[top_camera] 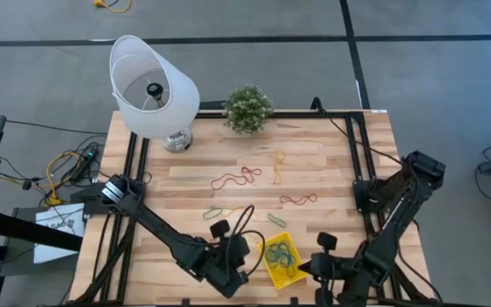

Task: Pick and place items into bin
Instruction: Put the bottom yellow rubber band into the bin

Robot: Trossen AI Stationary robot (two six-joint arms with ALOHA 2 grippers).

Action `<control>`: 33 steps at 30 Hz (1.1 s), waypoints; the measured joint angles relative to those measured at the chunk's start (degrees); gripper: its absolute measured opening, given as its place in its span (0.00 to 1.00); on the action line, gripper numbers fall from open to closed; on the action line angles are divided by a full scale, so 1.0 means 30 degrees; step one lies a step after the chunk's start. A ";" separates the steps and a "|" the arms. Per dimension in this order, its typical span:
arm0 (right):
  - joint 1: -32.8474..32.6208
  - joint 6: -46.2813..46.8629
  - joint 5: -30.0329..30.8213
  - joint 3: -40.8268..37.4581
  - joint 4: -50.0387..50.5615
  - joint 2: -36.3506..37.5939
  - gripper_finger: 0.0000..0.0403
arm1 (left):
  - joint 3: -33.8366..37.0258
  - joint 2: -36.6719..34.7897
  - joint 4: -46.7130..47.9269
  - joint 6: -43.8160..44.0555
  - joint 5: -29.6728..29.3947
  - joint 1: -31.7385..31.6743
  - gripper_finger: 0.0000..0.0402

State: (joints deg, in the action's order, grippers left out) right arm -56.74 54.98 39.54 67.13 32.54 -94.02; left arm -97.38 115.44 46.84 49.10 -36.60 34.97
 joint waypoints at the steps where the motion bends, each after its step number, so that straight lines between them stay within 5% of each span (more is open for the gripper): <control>1: 0.0077 0.0000 0.0011 0.0000 -0.0007 0.0002 0.00 | 0.0122 0.0000 0.0384 0.0040 -0.0164 -0.0167 0.22; 8: 0.0469 -0.0534 -0.0071 0.0000 0.0004 0.0000 0.00 | 0.2775 0.0000 -0.0184 -0.1561 0.3951 -0.2326 0.22; 13: 0.0454 -0.0692 -0.0150 0.0000 -0.0003 0.0000 0.00 | 0.4085 0.0022 -0.0902 -0.3033 0.4334 -0.3737 0.22; 23: 0.0425 -0.0692 -0.0157 0.0000 0.0004 0.0000 0.00 | 0.5837 0.0015 -0.4603 -0.5176 0.8235 -0.5561 0.22; 33: 0.0447 -0.0685 -0.0157 0.0000 -0.0003 0.0000 0.00 | 0.7603 -0.0058 -0.5158 -0.5276 0.7470 -0.5445 0.22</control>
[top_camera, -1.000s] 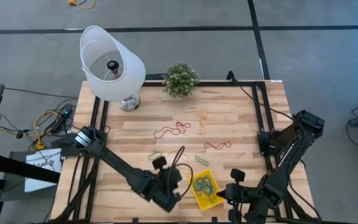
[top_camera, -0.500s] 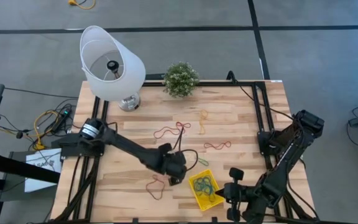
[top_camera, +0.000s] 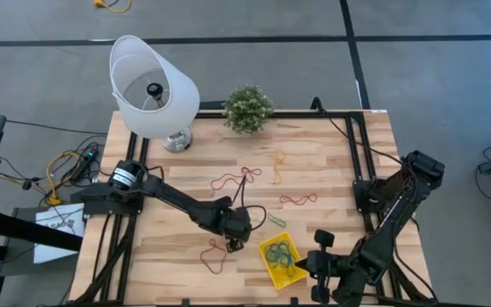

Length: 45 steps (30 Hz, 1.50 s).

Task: Pick and place items into bin
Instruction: Put the bottom yellow rubber band into the bin

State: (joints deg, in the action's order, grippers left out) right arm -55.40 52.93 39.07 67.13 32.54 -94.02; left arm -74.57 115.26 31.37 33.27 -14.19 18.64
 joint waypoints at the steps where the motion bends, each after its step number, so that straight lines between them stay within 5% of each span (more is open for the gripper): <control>1: 0.0005 0.0007 0.0000 0.0000 0.0005 -0.0007 0.00 | 0.0003 0.0000 0.0047 0.0001 -0.0497 0.0013 0.22; 12: 0.0000 0.0211 -0.0002 0.0000 -0.0082 -0.0007 0.00 | 0.1023 -0.0121 -0.1683 -0.0268 -0.0242 -0.0227 0.21; 22: 0.0000 0.0204 -0.0006 0.0000 -0.0132 -0.0010 0.00 | 0.1652 -0.0061 -0.2671 0.1652 -0.0536 -0.0008 0.02; 31: -0.0040 0.0363 0.0618 0.0000 0.0008 0.0006 0.00 | -0.2498 0.0131 -0.2496 0.1143 -0.1325 0.2062 0.00; 38: -0.0460 0.2776 0.1482 0.0015 0.1728 0.0087 0.00 | -0.6415 0.0106 -0.2632 0.0154 -0.5321 0.4693 0.00; 45: -0.1032 0.7408 0.1492 0.0015 0.4706 0.0036 0.00 | -0.6638 0.0224 -0.6094 -0.0897 -0.6282 0.5098 0.00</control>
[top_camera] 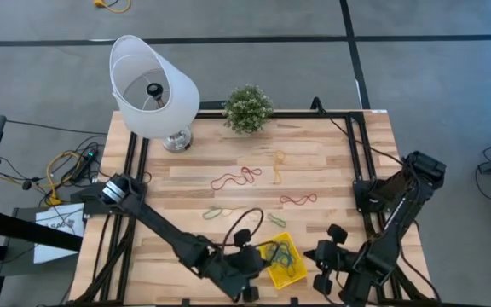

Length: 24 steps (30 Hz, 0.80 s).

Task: Pick and place items into bin
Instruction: Put the bottom yellow rubber band into the bin

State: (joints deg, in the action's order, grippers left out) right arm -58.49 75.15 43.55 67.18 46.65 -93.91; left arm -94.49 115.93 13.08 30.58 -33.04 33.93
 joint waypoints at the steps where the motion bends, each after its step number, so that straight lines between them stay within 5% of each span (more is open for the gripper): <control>1: -0.0133 0.0134 -0.0027 0.0000 -0.0026 -0.0013 0.00 | -0.0012 0.0178 -0.0368 -0.0005 -0.0203 -0.0161 0.00; 11: -0.1050 0.0665 0.0010 -0.0007 -0.0286 -0.0021 0.00 | 0.0025 0.3078 -0.4768 -0.0875 0.1624 -0.1560 0.00; 16: -0.1052 0.0624 0.0016 -0.0007 -0.0249 -0.0021 0.00 | 0.0009 0.3671 -0.5415 -0.1144 0.4543 -0.1998 0.01; 24: -0.0906 0.0449 0.0023 -0.0007 -0.0197 -0.0029 0.00 | 0.0010 0.3929 -0.4488 -0.0770 0.3887 -0.2274 0.18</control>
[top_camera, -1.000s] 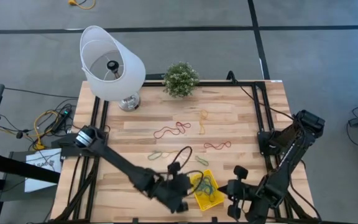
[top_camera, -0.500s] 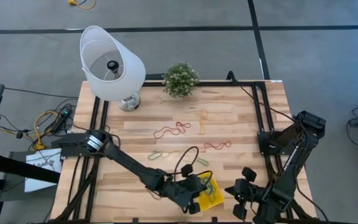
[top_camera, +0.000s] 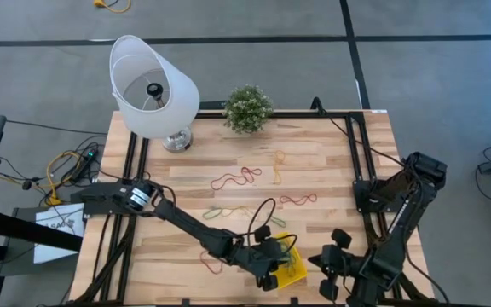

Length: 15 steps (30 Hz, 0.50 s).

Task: Pick and place items into bin
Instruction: Put the bottom yellow rubber band into the bin

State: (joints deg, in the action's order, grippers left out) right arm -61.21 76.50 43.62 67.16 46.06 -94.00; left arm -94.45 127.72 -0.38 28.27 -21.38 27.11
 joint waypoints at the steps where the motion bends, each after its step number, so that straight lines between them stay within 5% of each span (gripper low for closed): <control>1: 0.0000 -0.0010 0.0000 0.0000 0.0008 0.0000 0.00 | 0.0000 0.0000 0.0073 0.0029 -0.0018 -0.0022 0.21; 7: 0.0000 -0.0025 -0.0001 0.0000 0.0068 0.0000 0.00 | -0.0358 -0.0602 0.1996 -0.0165 -0.0386 -0.0276 0.31; 15: 0.0000 -0.0178 -0.0007 0.0000 0.0066 0.0000 0.00 | -0.2977 -0.2018 1.4738 0.0192 -0.4081 -0.0933 0.28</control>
State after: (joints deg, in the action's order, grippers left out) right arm -61.21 75.96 43.59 67.16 46.26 -94.00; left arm -103.39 121.67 43.83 28.85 -33.62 24.31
